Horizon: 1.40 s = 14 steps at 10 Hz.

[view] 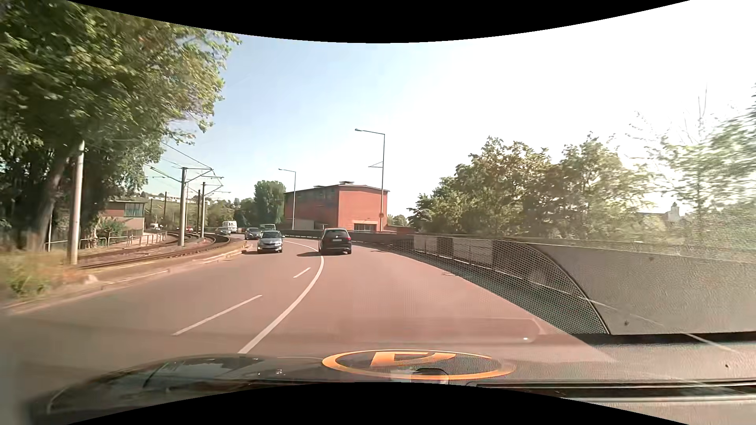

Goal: Follow the waypoints while adhering to traffic rules and regulations

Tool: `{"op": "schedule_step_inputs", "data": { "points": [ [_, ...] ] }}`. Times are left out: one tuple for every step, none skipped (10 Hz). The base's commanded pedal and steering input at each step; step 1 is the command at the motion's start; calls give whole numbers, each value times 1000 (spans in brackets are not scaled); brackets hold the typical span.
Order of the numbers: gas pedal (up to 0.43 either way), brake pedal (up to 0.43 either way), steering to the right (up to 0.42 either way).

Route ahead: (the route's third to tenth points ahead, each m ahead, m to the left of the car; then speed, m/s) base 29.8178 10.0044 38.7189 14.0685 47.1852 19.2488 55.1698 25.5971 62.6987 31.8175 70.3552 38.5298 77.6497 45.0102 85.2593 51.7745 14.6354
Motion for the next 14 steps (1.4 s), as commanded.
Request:
{"op": "schedule_step_inputs", "data": {
  "points": [
    [87,0,-61],
    [110,0,-60],
    [118,0,-61],
    [138,0,-61],
    [138,0,-61],
    [138,0,-61],
    [138,0,-61],
    [138,0,-61],
    [138,0,-61],
    [138,0,-61],
    [138,0,-61],
    [150,0,-60],
    [157,0,-60],
    [157,0,-59]
  ]
}}
